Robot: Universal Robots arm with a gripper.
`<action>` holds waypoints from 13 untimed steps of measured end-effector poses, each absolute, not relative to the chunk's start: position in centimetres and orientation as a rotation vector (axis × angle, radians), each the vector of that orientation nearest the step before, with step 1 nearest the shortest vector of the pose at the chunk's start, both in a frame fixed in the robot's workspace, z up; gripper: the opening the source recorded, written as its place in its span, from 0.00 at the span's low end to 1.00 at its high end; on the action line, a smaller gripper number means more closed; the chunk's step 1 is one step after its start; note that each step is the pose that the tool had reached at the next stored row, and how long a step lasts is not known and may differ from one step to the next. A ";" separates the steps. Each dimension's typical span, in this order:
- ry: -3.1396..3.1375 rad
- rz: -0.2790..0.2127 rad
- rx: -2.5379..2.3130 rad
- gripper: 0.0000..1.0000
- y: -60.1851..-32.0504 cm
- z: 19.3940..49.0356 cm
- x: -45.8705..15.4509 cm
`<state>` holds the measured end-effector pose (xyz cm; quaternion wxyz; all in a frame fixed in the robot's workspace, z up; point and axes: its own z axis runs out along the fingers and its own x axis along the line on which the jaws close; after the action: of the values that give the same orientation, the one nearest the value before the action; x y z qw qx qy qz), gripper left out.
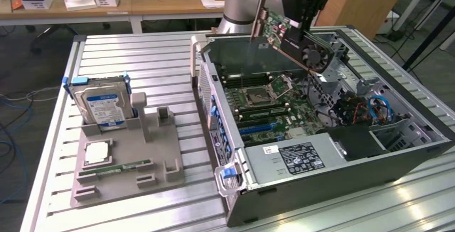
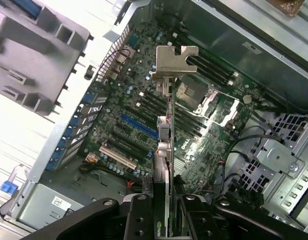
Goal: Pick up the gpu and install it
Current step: 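Insert the gpu into the slot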
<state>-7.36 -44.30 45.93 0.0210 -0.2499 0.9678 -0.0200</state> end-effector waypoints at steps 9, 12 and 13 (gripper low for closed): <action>2.981 -0.060 -0.844 0.26 -44.3 45.9 -7.4; 2.973 -0.060 -0.869 0.26 -44.3 45.9 -7.4; 2.971 -0.060 -0.877 0.26 -44.3 45.9 -7.4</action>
<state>-7.36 -44.30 45.92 0.0217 -0.2829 0.9587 -0.0193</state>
